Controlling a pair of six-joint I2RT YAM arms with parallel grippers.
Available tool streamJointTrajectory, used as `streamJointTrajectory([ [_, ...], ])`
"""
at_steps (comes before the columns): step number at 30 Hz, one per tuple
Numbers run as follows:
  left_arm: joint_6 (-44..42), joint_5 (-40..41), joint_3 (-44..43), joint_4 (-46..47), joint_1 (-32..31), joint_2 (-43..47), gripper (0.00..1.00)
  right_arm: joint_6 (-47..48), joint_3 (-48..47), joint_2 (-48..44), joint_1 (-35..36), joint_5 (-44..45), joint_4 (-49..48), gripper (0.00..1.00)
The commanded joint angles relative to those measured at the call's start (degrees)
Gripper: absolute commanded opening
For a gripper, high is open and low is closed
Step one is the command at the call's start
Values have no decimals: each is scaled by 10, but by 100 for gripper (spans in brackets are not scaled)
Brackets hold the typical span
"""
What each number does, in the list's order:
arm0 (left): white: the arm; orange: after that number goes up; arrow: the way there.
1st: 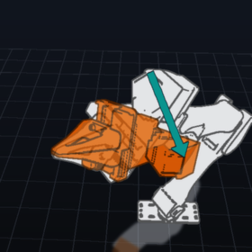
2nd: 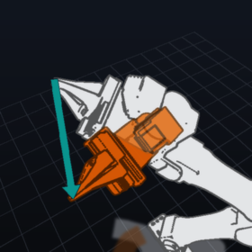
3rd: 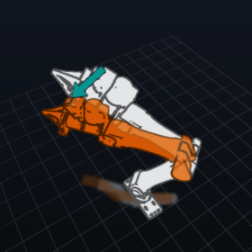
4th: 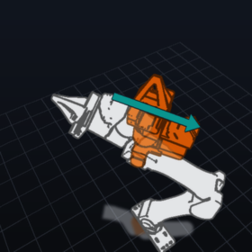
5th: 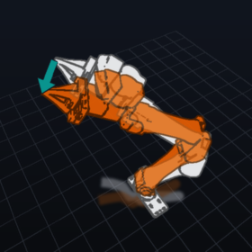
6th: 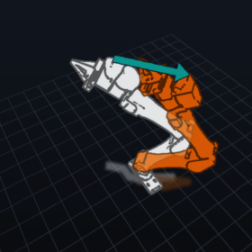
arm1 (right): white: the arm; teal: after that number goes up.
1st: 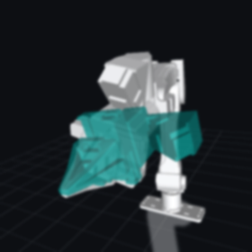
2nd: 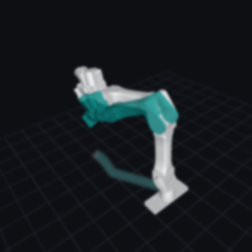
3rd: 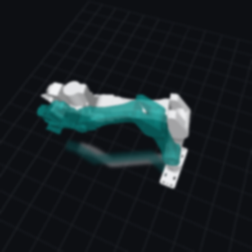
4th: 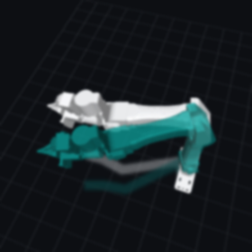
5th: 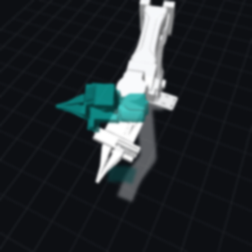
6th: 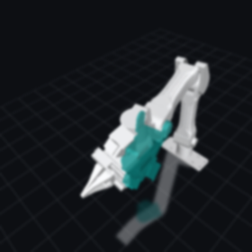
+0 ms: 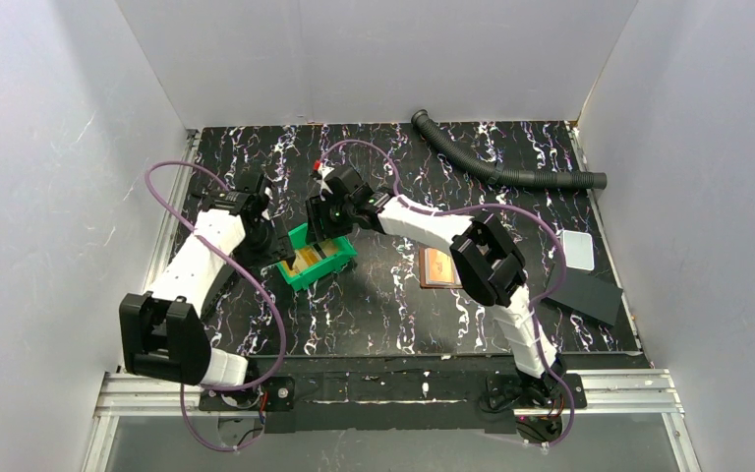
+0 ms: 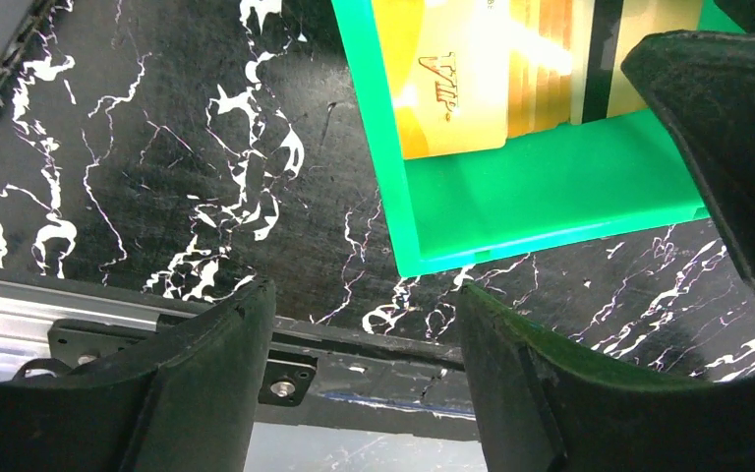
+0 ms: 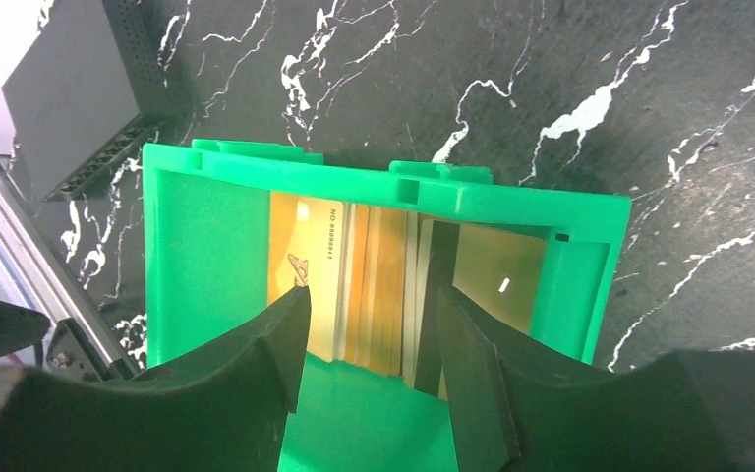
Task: Put the credit cards into the card holder
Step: Pick up the credit card from the storage box.
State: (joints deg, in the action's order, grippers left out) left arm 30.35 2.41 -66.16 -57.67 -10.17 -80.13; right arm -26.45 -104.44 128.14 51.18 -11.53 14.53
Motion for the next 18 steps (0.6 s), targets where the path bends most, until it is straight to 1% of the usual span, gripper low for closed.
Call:
streamJointTrajectory([
  [1, 11, 12, -17, -37, 4, -16, 66, -34, -25, 9, 3, 6, -3, 56],
  [7, 14, 13, -25, -42, 4, -23, 66, 9, -49, 18, 3, 37, 38, 56],
  [11, 10, 24, -31, -46, 4, -28, 65, 26, -53, 18, 10, 25, 45, 56],
  [13, 10, 27, -33, -46, 4, -30, 65, 20, -53, 20, 19, 10, 37, 56],
  [16, 8, 46, -41, -50, 6, -32, 65, -16, -52, 30, 26, -15, 16, 55],
  [17, 6, 54, -44, -52, 8, -32, 64, -27, -53, 34, 28, -21, 10, 53],
  [18, 3, 60, -46, -54, 9, -33, 60, -36, -54, 38, 29, -27, 5, 51],
])
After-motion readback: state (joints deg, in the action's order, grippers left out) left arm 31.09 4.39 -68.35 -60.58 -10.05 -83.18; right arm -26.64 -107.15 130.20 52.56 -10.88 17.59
